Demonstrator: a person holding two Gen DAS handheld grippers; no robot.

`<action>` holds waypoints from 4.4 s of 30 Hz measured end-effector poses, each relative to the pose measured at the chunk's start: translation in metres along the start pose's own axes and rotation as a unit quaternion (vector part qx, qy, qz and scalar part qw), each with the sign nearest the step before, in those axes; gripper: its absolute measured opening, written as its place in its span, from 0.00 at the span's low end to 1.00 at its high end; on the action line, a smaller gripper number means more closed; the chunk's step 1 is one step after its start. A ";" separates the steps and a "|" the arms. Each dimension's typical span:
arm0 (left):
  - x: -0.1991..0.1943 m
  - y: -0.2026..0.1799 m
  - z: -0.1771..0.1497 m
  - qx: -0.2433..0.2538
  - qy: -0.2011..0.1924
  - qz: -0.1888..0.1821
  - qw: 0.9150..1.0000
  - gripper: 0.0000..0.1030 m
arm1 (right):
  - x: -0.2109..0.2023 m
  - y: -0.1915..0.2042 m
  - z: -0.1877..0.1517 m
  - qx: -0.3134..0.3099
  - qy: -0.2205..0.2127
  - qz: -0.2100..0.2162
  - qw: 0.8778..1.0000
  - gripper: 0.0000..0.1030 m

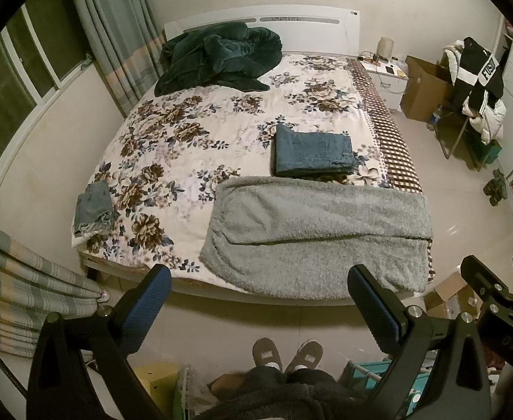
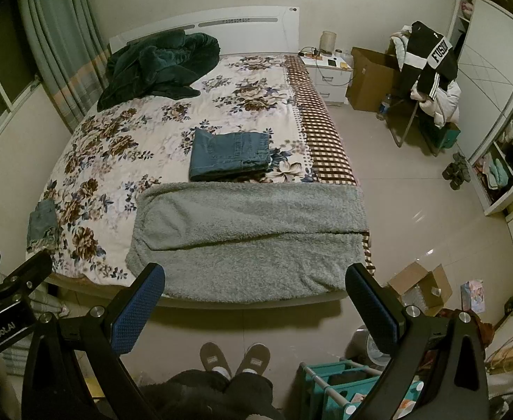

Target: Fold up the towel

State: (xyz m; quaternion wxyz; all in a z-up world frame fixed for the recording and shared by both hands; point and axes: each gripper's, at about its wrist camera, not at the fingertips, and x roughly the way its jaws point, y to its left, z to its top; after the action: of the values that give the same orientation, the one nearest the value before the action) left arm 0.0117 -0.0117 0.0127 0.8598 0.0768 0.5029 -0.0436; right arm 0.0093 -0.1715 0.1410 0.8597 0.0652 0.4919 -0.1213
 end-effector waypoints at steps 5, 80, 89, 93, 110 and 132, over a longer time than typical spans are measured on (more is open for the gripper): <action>0.000 0.001 0.000 0.001 0.000 -0.003 1.000 1.00 | -0.001 -0.001 0.000 0.000 0.000 -0.001 1.000 1.00; 0.270 0.019 0.074 -0.075 0.115 0.127 0.982 1.00 | 0.302 -0.043 0.065 0.060 0.112 -0.051 0.991 1.00; 0.465 0.048 0.144 -0.178 0.251 0.082 0.948 1.00 | 0.521 -0.090 0.130 0.219 0.210 -0.050 0.952 1.00; 0.556 0.068 0.167 -0.251 0.293 0.073 0.919 1.00 | 0.617 -0.126 0.140 0.314 0.247 -0.043 0.916 1.00; 0.763 0.103 0.157 -0.385 0.390 0.062 0.834 0.38 | 0.864 -0.257 0.129 0.533 0.293 -0.072 0.791 0.94; 0.506 0.132 0.110 -0.368 0.133 -0.036 0.920 0.06 | 0.633 -0.260 0.138 0.472 0.059 0.065 0.877 0.07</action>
State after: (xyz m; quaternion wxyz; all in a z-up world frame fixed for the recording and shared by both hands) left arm 0.3736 0.1000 -0.3634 0.7506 -0.2576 0.5956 0.1244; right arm 0.3607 -0.5452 -0.3322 0.7022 0.5025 0.4202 -0.2789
